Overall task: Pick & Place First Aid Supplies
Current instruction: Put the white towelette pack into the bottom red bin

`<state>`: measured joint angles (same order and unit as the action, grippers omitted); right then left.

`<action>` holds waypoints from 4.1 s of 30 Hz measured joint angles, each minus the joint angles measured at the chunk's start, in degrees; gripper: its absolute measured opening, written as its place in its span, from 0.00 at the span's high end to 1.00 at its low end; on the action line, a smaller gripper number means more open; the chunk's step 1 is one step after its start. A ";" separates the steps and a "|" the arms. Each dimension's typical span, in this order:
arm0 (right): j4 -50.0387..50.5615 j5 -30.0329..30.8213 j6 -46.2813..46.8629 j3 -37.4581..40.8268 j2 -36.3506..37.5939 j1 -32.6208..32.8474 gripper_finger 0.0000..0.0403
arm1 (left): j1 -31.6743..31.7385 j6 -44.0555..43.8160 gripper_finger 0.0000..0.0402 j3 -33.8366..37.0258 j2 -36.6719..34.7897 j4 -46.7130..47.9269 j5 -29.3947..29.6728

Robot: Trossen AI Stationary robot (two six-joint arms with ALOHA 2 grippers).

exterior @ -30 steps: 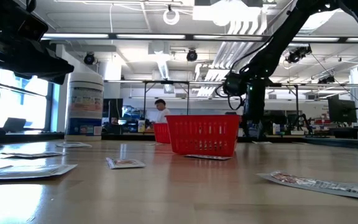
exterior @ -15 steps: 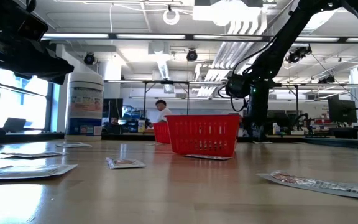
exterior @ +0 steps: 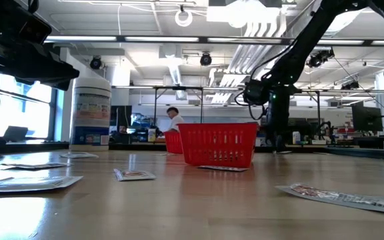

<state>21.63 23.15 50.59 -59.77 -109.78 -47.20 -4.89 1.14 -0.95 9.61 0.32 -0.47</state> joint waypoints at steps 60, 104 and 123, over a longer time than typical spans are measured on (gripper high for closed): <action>-3.61 -5.03 -5.68 0.68 1.62 2.78 0.96 | 0.01 0.01 0.95 0.00 0.02 0.00 0.00; -4.00 -8.83 -11.08 -1.46 15.78 49.44 1.00 | -0.01 0.01 0.95 0.00 0.02 0.00 0.00; -8.88 -5.81 -19.55 -1.46 7.94 54.31 0.92 | 0.01 0.01 0.95 0.00 0.01 0.00 0.00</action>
<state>12.75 17.34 31.04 -61.23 -101.83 7.11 -4.89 1.15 -0.95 9.62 0.32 -0.47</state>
